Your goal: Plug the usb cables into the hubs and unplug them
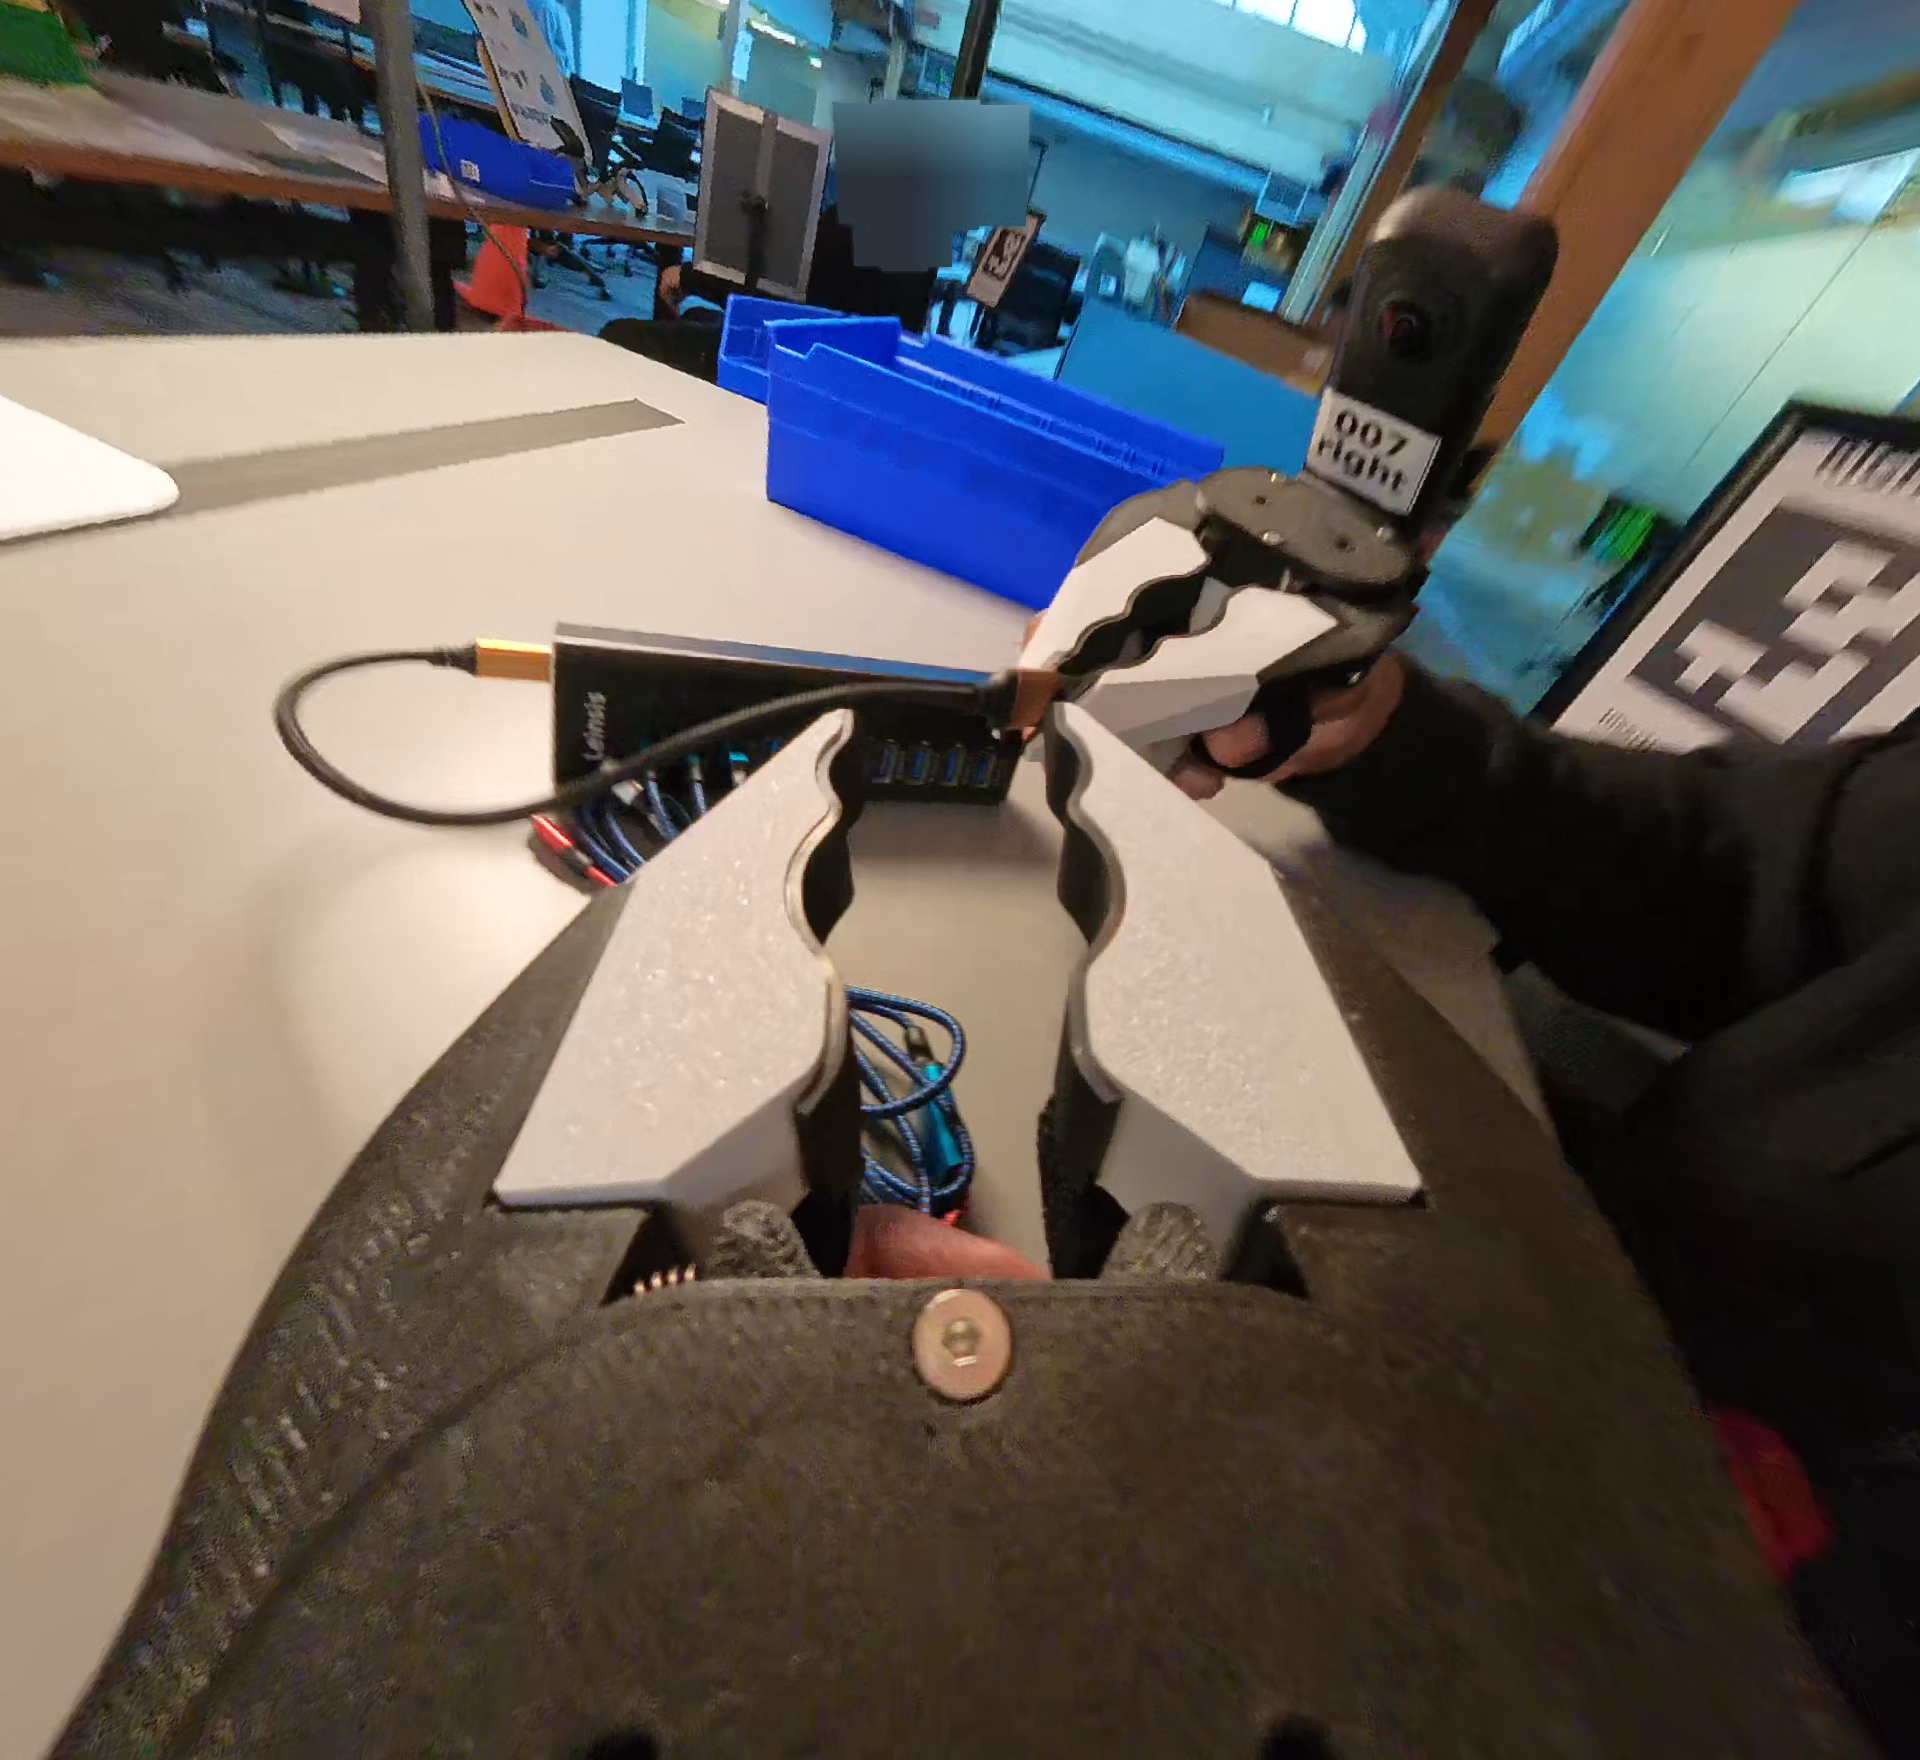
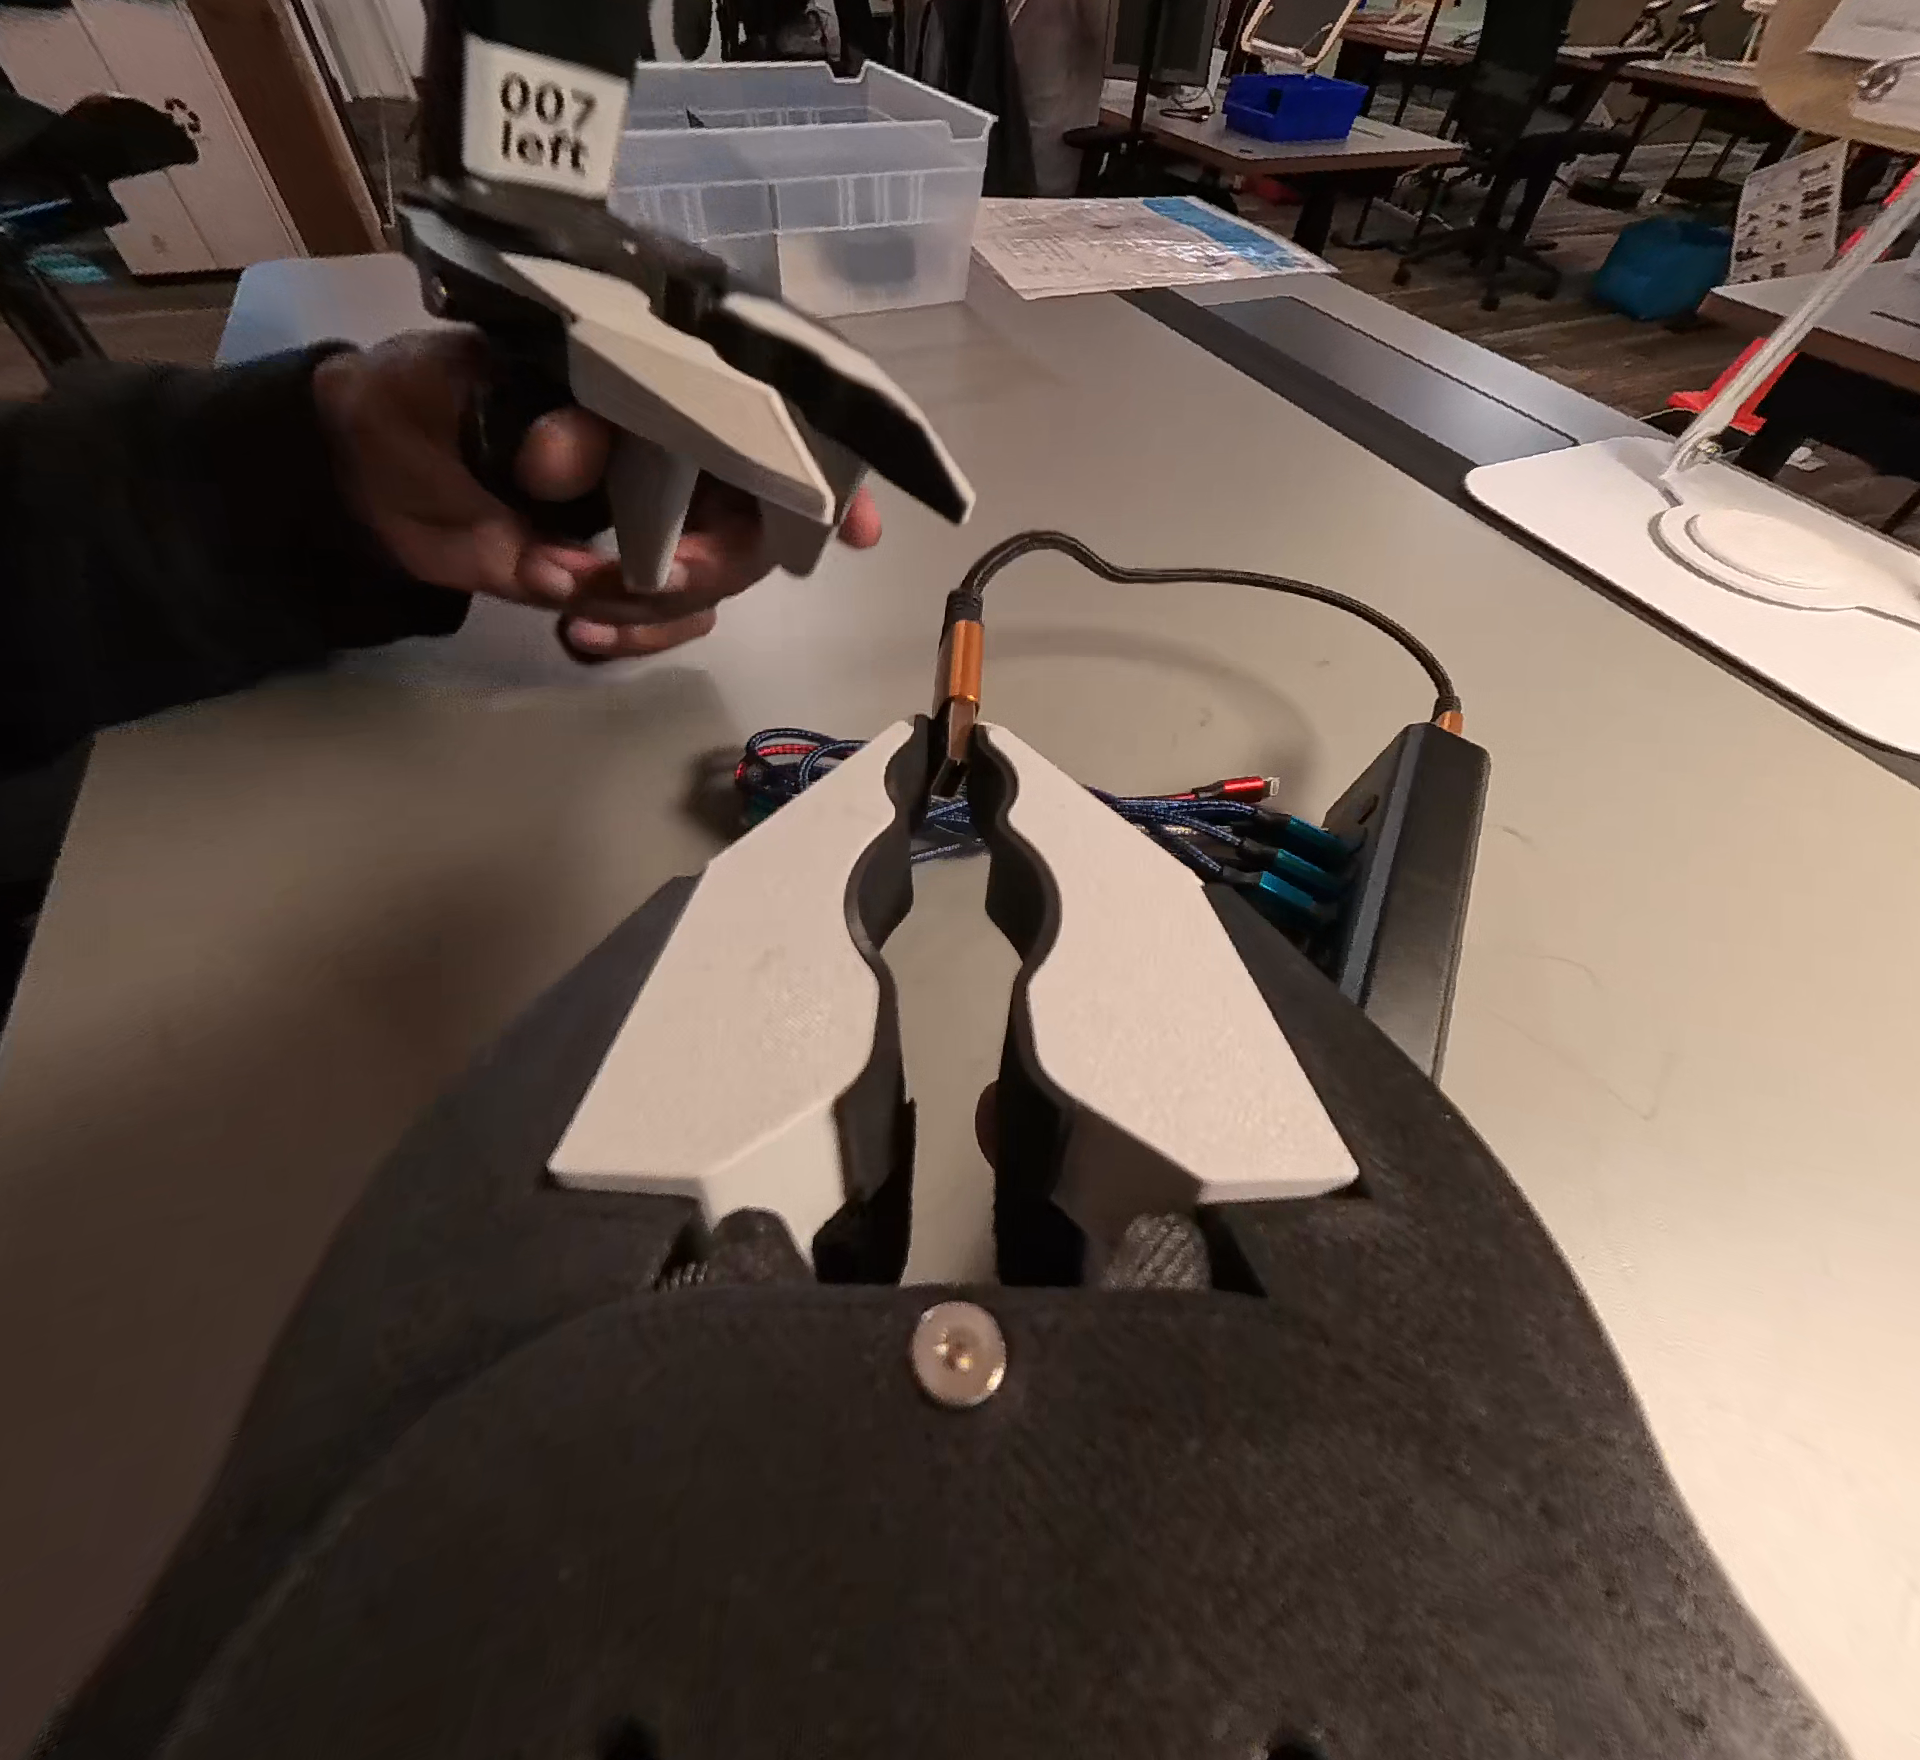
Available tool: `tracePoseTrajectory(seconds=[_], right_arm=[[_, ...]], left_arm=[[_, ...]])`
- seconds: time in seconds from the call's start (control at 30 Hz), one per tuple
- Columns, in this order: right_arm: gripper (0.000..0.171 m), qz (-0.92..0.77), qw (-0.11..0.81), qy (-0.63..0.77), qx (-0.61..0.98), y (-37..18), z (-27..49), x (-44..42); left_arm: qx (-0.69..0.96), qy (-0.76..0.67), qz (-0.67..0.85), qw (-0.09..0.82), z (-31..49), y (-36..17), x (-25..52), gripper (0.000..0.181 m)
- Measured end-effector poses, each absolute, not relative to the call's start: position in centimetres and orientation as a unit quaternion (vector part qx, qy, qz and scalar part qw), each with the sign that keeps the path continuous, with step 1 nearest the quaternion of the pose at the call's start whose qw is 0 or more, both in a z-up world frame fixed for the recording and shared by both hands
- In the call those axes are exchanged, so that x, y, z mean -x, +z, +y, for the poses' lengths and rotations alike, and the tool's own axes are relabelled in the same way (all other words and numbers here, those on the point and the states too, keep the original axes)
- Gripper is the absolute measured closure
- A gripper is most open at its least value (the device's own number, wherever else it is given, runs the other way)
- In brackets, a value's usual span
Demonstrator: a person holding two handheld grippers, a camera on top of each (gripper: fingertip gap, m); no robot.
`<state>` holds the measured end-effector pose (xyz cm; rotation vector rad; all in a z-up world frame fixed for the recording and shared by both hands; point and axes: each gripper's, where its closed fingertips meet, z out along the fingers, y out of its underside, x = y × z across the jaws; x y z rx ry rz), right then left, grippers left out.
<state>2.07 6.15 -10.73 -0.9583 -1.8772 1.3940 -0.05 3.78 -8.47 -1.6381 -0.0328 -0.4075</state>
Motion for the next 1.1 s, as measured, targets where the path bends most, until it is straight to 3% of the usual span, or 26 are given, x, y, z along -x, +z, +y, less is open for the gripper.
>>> tracePoseTrajectory(seconds=[0.27,0.5,0.8,1.1], right_arm=[[0.166,-0.726,0.3,0.517,0.341,-11.3,5.6,-2.4],[0.166,-0.75,0.301,0.5,0.311,-12.0,5.4,-3.0],[0.166,-0.787,0.298,0.468,0.269,-13.6,5.6,-3.7],[0.166,-0.793,0.292,0.471,0.254,-13.6,5.6,-4.2]], left_arm=[[0.785,-0.008,0.217,0.58,5.7,-8.5,-0.8,0.131],[0.807,0.001,0.354,0.472,6.2,-12.6,-1.9,0.136],[0.788,-0.074,0.375,0.483,6.0,-14.5,-3.7,0.159],[0.76,-0.097,0.372,0.524,6.1,-13.9,-4.6,0.166]])
